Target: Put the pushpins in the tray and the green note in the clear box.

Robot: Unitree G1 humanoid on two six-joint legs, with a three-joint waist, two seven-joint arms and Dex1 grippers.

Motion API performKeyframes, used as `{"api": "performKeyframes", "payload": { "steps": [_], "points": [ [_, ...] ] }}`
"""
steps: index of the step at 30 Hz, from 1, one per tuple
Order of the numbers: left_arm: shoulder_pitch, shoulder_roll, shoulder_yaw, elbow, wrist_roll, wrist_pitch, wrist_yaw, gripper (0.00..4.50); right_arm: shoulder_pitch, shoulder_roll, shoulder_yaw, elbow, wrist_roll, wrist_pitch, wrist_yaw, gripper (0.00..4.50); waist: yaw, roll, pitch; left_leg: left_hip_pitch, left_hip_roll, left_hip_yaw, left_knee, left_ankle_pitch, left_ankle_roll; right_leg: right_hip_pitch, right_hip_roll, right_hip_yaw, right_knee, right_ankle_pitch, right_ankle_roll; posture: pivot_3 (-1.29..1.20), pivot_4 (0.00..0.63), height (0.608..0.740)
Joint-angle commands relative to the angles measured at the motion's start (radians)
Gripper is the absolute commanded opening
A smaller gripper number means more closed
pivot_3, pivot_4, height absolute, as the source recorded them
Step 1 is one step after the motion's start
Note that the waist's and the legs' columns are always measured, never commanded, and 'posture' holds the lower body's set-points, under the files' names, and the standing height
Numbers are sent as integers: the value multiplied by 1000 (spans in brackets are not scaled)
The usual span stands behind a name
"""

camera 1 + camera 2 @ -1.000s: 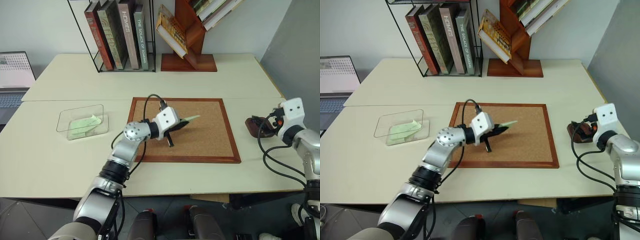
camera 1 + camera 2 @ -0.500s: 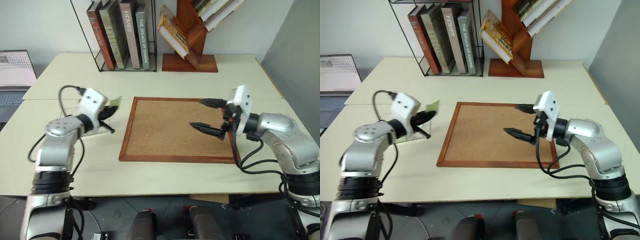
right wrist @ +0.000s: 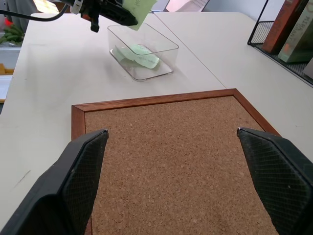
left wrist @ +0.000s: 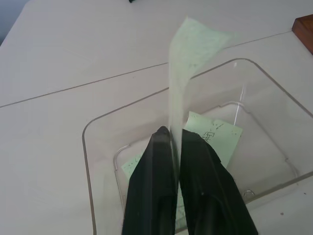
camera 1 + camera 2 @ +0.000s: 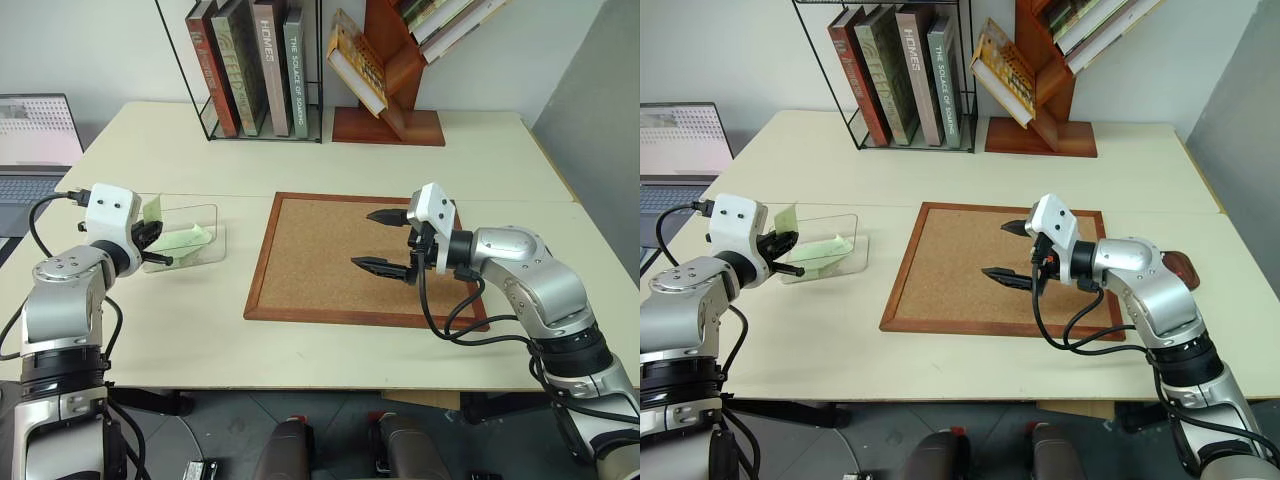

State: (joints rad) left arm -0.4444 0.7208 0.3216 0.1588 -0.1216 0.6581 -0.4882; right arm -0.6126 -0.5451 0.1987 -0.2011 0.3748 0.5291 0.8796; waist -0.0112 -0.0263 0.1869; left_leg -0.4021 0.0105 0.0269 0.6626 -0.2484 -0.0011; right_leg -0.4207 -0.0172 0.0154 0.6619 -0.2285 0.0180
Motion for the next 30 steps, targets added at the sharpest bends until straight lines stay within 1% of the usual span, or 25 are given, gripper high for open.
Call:
{"api": "performKeyframes", "payload": {
  "steps": [1,6,8,10,12,15,18,20,24,27,30],
  "points": [
    [-2,8,37,-47,-28,28,21,1307,-11,4,-10,-41,1,-4,6,4500,0,-1,0,0,0,0,0,0,0,0,0,0,0,0,0,0,150,740],
    [1,9,32,-68,-52,53,34,2359,-18,10,-3,-33,-4,-5,10,4500,0,-1,0,0,0,0,0,0,0,0,0,0,0,0,0,0,150,740],
    [0,8,30,-81,-57,48,38,2712,-21,11,-3,-29,-6,-7,11,4500,0,-1,0,0,0,0,0,0,0,0,0,0,0,0,0,0,150,740],
    [-5,2,29,-106,-64,25,37,3135,-21,11,-7,-31,-4,-5,11,4500,0,-1,0,0,0,0,0,0,0,0,0,0,0,0,0,0,150,740],
    [-13,-11,22,-141,-75,-30,33,3466,-20,10,-17,-35,0,-5,8,4500,0,-1,0,0,0,0,0,0,0,0,0,0,0,0,0,0,150,740],
    [-29,-40,8,-202,-101,-90,20,3466,-5,11,-52,-47,15,-6,-13,4500,3,-1,0,0,0,0,0,0,0,0,-1,0,0,1,-2,0,150,740],
    [-26,-52,-43,-257,-112,-103,-12,3466,25,24,-98,-65,24,-9,-61,4500,5,-1,0,0,0,0,0,0,0,0,-1,0,-1,3,-5,0,150,740],
    [-10,-66,-91,-301,-108,-149,-39,3466,63,43,-146,-87,22,-11,-124,4500,6,-1,0,0,0,0,0,0,0,0,-1,0,0,3,-5,0,150,740],
    [17,-84,-166,-358,-125,-157,-95,3466,157,56,-208,-136,-3,-39,-199,4500,8,-1,0,0,-1,2,0,0,0,0,-1,1,-1,3,-5,0,150,740],
    [62,-87,-241,-394,-152,-179,-191,3466,306,3,-259,-191,1,-60,-175,4500,7,-1,0,0,-1,2,-1,0,0,0,-1,1,-1,0,-1,0,150,740],
    [87,-94,-261,-401,-173,-189,-229,3466,390,-43,-289,-205,1,-63,-159,4500,9,-2,-1,0,-1,1,-1,0,0,1,0,1,-1,-1,-2,0,150,740]
  ]
}}
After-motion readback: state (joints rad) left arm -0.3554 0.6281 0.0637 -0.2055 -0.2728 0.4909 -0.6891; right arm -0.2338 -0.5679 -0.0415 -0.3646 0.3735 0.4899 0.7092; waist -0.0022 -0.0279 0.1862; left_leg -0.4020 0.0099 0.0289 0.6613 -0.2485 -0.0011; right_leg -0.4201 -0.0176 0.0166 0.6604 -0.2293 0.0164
